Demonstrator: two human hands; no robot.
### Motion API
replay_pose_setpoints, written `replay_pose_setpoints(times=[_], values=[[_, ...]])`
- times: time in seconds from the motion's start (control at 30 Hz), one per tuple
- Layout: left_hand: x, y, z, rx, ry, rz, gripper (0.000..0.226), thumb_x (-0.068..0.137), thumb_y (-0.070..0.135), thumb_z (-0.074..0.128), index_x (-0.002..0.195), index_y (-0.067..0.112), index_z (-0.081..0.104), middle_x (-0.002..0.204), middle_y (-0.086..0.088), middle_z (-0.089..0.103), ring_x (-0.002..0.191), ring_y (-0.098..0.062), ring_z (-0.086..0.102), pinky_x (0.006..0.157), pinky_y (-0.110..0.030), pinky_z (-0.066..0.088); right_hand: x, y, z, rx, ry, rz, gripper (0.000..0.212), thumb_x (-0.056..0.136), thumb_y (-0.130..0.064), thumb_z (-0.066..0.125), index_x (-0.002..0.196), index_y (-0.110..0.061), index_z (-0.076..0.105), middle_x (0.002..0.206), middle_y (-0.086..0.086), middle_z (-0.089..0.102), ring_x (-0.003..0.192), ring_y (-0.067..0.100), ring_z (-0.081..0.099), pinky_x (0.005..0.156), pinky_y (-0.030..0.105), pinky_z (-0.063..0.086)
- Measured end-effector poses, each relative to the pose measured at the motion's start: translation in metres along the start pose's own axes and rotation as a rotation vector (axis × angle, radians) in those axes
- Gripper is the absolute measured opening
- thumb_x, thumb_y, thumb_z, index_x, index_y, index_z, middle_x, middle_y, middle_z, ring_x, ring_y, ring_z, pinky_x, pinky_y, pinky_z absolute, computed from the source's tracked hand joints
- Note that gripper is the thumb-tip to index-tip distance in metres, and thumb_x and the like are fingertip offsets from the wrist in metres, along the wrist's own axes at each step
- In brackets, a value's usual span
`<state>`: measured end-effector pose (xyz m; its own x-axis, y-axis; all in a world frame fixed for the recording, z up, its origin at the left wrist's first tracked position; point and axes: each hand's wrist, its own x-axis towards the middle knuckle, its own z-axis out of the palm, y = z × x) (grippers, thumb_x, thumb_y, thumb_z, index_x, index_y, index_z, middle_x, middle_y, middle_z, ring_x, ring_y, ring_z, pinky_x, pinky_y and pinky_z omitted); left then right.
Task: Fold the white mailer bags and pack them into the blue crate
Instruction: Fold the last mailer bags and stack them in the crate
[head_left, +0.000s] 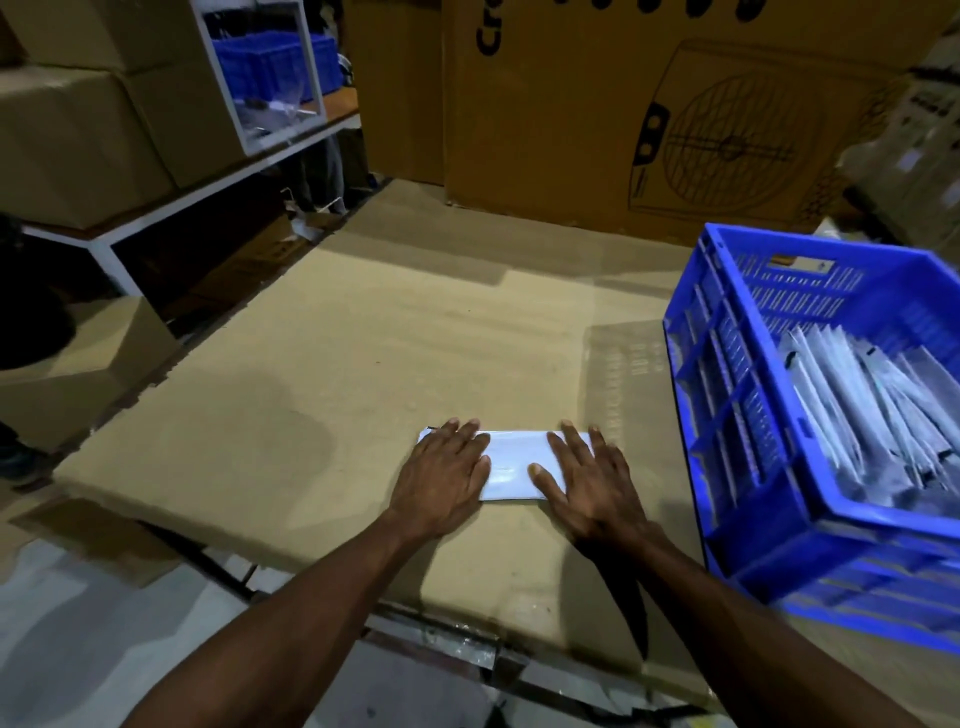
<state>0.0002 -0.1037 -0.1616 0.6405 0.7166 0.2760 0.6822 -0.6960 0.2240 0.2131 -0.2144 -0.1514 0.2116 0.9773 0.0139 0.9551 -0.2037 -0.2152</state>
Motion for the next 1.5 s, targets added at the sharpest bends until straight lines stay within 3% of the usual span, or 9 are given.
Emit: replay_pose_setpoints(times=[0.13, 0.2, 0.33, 0.57, 0.9, 1.1, 1.2, 1.33, 1.5], values=[[-0.004, -0.002, -0.002, 0.001, -0.043, -0.072, 0.058, 0.101, 0.047, 0.027, 0.137, 0.019, 0.062, 0.149, -0.006, 0.054, 0.138, -0.035, 0.047, 0.113, -0.05, 0.037, -0.002, 0.002, -0.002, -0.005, -0.011, 0.03, 0.065, 0.101, -0.055, 0.001, 0.156, -0.026, 0.016, 0.166, 0.009, 0.01, 0.152, 0.038, 0.0, 0.116, 0.063, 0.016], [-0.003, 0.002, -0.003, 0.012, -0.055, -0.078, 0.059, 0.1, 0.047, 0.025, 0.138, 0.02, 0.061, 0.15, -0.006, 0.052, 0.139, -0.035, 0.045, 0.114, -0.05, 0.034, 0.005, -0.002, -0.011, 0.039, -0.069, 0.159, 0.062, 0.101, -0.054, 0.009, 0.157, -0.029, 0.014, 0.167, -0.001, 0.002, 0.152, 0.03, -0.008, 0.118, 0.063, 0.001], [-0.002, 0.001, -0.002, 0.032, -0.072, -0.066, 0.058, 0.1, 0.046, 0.026, 0.138, 0.02, 0.061, 0.148, -0.007, 0.054, 0.137, -0.036, 0.047, 0.112, -0.052, 0.037, 0.023, -0.033, -0.017, -0.008, -0.047, -0.081, 0.08, 0.085, -0.055, -0.007, 0.157, -0.029, 0.015, 0.167, -0.007, -0.004, 0.153, 0.019, -0.003, 0.117, 0.059, 0.002], [-0.002, 0.0, -0.002, 0.076, -0.136, -0.081, 0.065, 0.099, 0.051, 0.017, 0.148, 0.023, 0.049, 0.159, -0.002, 0.04, 0.145, -0.039, 0.034, 0.117, -0.053, 0.026, 0.018, -0.023, 0.014, -0.032, 0.051, -0.125, 0.058, 0.102, -0.052, 0.014, 0.153, -0.033, 0.032, 0.162, -0.005, 0.026, 0.149, 0.021, 0.023, 0.119, 0.048, 0.014], [-0.002, 0.002, -0.008, 0.065, -0.208, -0.123, 0.071, 0.095, 0.058, 0.007, 0.153, 0.032, 0.038, 0.165, 0.005, 0.026, 0.152, -0.033, 0.019, 0.121, -0.048, 0.012, 0.019, -0.012, 0.009, 0.061, -0.007, 0.09, 0.085, 0.088, -0.081, 0.003, 0.157, -0.034, 0.016, 0.167, -0.004, 0.003, 0.153, 0.017, -0.001, 0.123, 0.045, 0.0], [0.0, -0.004, -0.012, 0.012, -0.207, -0.07, 0.071, 0.095, 0.057, 0.006, 0.151, 0.034, 0.043, 0.164, 0.005, 0.029, 0.152, -0.031, 0.021, 0.122, -0.047, 0.014, 0.011, 0.009, -0.018, -0.028, -0.275, -0.051, 0.102, 0.074, -0.093, 0.011, 0.155, -0.037, -0.015, 0.158, -0.014, -0.028, 0.146, 0.015, -0.03, 0.115, 0.055, -0.017], [0.001, -0.007, -0.015, 0.015, -0.192, -0.038, 0.068, 0.097, 0.054, 0.008, 0.149, 0.032, 0.046, 0.162, 0.004, 0.033, 0.15, -0.031, 0.026, 0.121, -0.048, 0.019, 0.007, 0.017, -0.02, -0.128, -0.207, -0.334, 0.089, 0.081, -0.087, 0.002, 0.153, -0.038, -0.016, 0.16, -0.014, -0.024, 0.151, 0.02, -0.018, 0.118, 0.061, -0.003], [-0.01, -0.004, -0.016, 0.056, -0.08, 0.007, 0.077, 0.092, 0.068, 0.036, 0.154, 0.023, 0.039, 0.165, -0.001, 0.027, 0.152, -0.028, 0.024, 0.12, -0.058, 0.017, 0.008, 0.018, -0.016, 0.004, -0.054, -0.465, 0.063, 0.102, -0.057, 0.024, 0.158, -0.031, 0.01, 0.164, -0.004, 0.018, 0.147, 0.024, 0.031, 0.114, 0.051, 0.035], [-0.014, -0.009, -0.009, 0.159, -0.046, -0.088, 0.064, 0.074, 0.032, 0.077, 0.134, 0.023, 0.058, 0.152, -0.009, 0.048, 0.139, -0.036, 0.044, 0.109, -0.067, 0.031, 0.01, 0.016, -0.017, -0.014, 0.085, -0.469, 0.079, 0.094, -0.021, 0.057, 0.158, -0.03, 0.01, 0.163, -0.009, 0.011, 0.143, 0.026, 0.038, 0.102, 0.047, 0.049]])
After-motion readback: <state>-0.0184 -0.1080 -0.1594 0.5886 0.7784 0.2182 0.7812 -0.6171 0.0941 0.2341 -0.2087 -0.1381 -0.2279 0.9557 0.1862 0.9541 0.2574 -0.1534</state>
